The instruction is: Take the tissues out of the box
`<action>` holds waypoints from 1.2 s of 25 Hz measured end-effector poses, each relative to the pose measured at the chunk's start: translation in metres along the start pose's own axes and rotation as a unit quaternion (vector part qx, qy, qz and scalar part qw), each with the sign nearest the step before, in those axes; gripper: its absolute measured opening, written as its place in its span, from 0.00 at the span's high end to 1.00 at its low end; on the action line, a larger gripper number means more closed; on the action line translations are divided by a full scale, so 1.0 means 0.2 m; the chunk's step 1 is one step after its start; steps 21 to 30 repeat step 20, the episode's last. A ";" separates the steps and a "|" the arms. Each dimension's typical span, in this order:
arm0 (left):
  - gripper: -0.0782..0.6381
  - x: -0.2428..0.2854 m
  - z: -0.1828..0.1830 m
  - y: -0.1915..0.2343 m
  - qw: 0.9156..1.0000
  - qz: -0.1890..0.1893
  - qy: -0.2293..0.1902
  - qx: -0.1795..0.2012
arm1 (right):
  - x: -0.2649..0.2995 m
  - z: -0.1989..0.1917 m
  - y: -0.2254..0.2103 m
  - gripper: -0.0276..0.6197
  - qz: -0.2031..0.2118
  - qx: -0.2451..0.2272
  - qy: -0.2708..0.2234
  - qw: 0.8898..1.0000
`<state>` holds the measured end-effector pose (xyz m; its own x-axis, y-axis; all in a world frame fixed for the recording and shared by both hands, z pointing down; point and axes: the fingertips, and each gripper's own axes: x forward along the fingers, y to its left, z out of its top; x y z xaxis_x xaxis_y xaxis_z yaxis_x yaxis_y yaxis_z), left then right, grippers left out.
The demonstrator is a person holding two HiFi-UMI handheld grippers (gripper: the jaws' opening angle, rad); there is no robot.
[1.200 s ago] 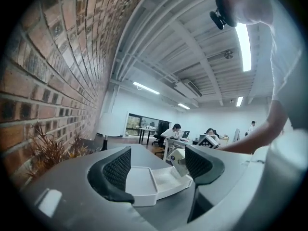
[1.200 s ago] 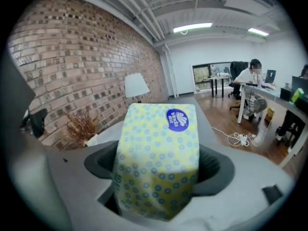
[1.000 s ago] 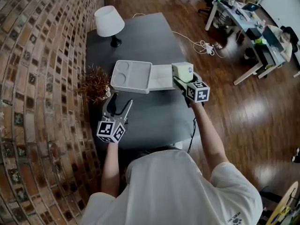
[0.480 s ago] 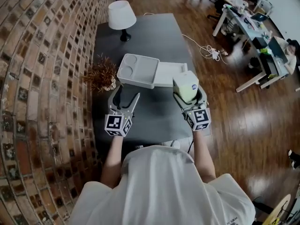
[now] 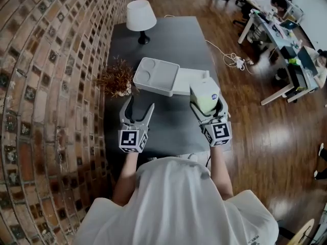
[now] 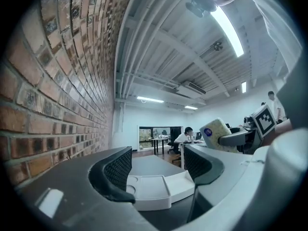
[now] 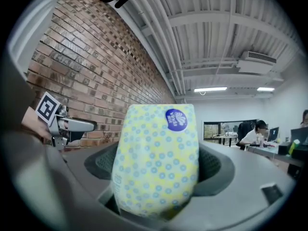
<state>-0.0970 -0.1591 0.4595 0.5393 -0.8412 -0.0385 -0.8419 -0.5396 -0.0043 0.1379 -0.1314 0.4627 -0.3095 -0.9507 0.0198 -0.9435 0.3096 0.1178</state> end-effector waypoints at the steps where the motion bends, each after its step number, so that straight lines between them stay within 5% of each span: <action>1: 0.41 0.00 0.00 0.00 1.000 0.001 0.000 0.000 | 0.00 0.02 0.00 0.26 0.002 0.001 -0.005 1.000; 30: 0.41 0.02 0.02 -0.05 1.000 -0.002 0.003 0.017 | -0.07 0.06 0.00 0.26 0.006 -0.004 -0.009 1.000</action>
